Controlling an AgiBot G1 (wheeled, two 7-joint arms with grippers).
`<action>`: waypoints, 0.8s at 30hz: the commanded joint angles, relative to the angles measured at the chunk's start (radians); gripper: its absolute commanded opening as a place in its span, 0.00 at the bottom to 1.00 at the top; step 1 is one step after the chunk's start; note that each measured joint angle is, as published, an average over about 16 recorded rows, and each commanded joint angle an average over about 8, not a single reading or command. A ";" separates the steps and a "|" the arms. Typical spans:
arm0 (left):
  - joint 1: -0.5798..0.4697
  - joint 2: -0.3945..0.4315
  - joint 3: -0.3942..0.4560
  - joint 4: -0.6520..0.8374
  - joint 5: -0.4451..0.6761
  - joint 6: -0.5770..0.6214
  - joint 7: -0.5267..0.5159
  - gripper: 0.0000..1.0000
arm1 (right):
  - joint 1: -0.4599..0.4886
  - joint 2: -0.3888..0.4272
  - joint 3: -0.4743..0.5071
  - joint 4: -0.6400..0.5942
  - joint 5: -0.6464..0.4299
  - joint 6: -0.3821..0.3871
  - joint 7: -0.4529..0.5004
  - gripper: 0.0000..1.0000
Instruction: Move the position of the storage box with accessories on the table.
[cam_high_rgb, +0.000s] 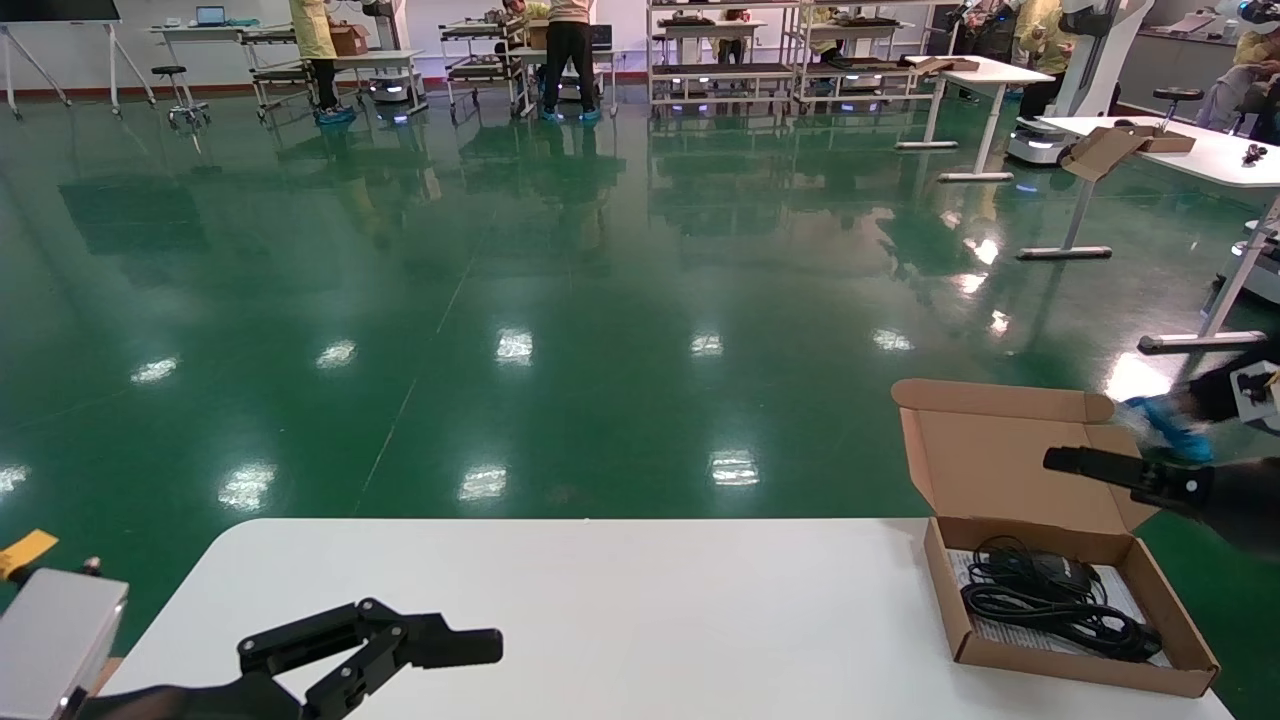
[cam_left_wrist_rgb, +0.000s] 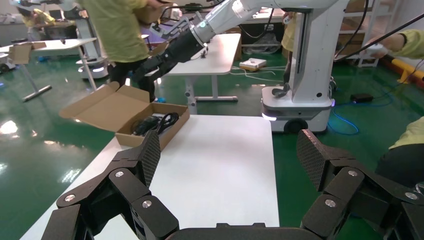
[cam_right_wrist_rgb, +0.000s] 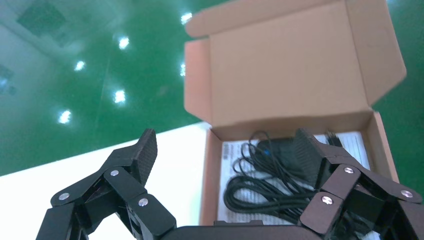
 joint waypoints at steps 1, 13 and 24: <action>0.000 0.000 0.000 0.000 0.000 0.000 0.000 1.00 | 0.008 0.001 0.004 0.002 0.007 -0.022 0.006 1.00; 0.000 0.000 0.000 0.000 0.000 0.000 0.000 1.00 | -0.043 0.017 0.041 0.071 0.020 -0.034 -0.034 1.00; 0.000 0.000 0.000 0.000 0.000 0.000 0.000 1.00 | -0.175 0.068 0.170 0.299 0.082 -0.150 -0.135 1.00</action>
